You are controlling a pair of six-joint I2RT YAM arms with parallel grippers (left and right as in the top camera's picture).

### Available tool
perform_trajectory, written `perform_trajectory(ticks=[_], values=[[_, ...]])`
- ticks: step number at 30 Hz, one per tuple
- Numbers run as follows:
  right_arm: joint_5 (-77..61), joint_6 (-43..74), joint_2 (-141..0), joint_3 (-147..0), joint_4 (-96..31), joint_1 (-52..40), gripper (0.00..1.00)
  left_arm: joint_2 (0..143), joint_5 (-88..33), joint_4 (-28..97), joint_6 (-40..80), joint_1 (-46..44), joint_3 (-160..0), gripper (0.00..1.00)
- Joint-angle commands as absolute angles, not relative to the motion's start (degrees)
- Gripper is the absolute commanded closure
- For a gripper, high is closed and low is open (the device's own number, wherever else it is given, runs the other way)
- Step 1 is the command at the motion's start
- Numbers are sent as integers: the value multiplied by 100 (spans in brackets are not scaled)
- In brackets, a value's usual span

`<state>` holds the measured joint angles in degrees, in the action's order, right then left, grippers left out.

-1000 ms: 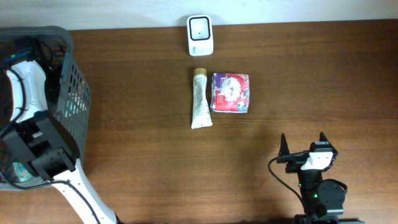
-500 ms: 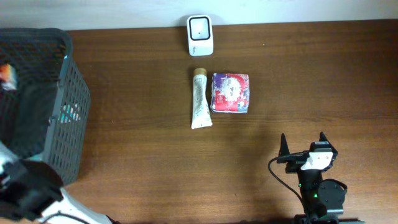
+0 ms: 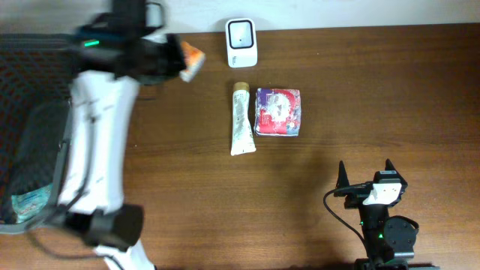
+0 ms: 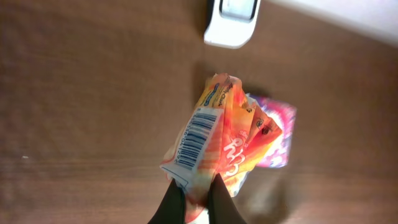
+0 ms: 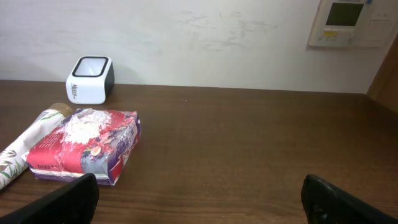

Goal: Scan the item barcode
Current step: 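Place the orange packet left of the white tube with the left gripper, then grasp the small green packet in the basket with the left gripper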

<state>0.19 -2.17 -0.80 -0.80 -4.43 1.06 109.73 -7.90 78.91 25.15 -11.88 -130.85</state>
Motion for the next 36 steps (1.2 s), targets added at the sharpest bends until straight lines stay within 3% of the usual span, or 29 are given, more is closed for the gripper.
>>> perform_trajectory(ticks=[1,6,10,11,12,14,16,22,26,29,36], values=[[54,-255,-47,-32,-460,75,1,11955,766,7861,3070,-1850,-13050,100],[54,-255,-47,-32,-462,75,1,13340,899,7706,3887,-2123,-13050,100],[54,-255,-47,-32,-460,75,1,13832,211,7588,4456,-2128,-13050,84],[54,-255,-47,-32,-460,75,1,13856,71,7581,4453,-2134,-13050,73],[54,-255,-47,-32,-460,75,1,13876,-128,7577,4449,-2139,-13050,53],[54,-255,-47,-32,-460,75,1,13876,-329,7566,4226,-2137,-13082,39],[54,-255,-47,-32,-460,75,1,13874,-329,7649,3780,-2056,-13353,13],[54,-255,-47,-32,-460,75,1,13867,-320,9483,1940,-805,-18011,16],[54,-255,-47,-32,-460,75,1,13200,491,9671,1717,810,-17961,13],[54,-255,-47,-32,-460,75,1,13203,82,9671,1706,2141,-17574,10],[54,-255,-47,-32,-460,75,1,13209,-548,9277,2480,3409,-14518,5]])
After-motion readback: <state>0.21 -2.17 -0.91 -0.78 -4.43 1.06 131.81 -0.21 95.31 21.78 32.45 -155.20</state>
